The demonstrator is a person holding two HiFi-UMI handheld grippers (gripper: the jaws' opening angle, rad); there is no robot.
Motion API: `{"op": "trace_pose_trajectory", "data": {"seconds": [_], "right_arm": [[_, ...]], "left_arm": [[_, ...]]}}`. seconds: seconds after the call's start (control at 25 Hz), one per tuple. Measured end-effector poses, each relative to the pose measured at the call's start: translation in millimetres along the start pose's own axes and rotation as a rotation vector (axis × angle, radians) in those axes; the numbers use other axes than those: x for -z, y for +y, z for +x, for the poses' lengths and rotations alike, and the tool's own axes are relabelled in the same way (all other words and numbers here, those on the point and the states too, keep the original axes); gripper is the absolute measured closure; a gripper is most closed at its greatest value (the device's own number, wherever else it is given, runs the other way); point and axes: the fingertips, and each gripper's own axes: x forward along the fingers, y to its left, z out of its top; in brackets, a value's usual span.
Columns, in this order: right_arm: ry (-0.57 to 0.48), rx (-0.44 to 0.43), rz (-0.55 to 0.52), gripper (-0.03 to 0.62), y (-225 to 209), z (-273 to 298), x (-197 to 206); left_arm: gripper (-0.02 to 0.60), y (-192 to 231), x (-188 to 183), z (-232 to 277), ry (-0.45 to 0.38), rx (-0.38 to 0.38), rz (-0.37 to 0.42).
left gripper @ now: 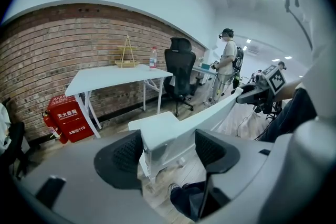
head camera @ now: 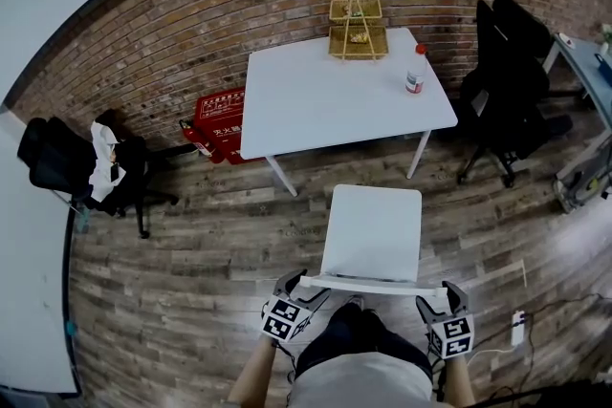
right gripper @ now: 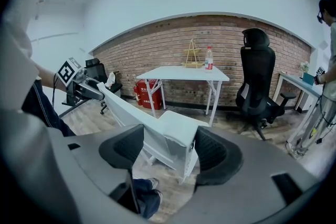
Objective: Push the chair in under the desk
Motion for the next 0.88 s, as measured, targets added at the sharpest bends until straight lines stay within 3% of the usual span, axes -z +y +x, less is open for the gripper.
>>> {"op": "trace_pose_trajectory", "data": {"seconds": [0.6,0.88], "right_arm": [[0.021,0.035,0.019,0.279,-3.9,0.6,-0.3],[0.034,0.011,0.015,0.279,-2.5,2.1,-3.5]], "left_arm": [[0.268,-0.6,-2.7,-0.1,0.016,-0.029,-0.027],[0.267,0.7,-3.9,0.4,0.022,-0.043,-0.036]]}}
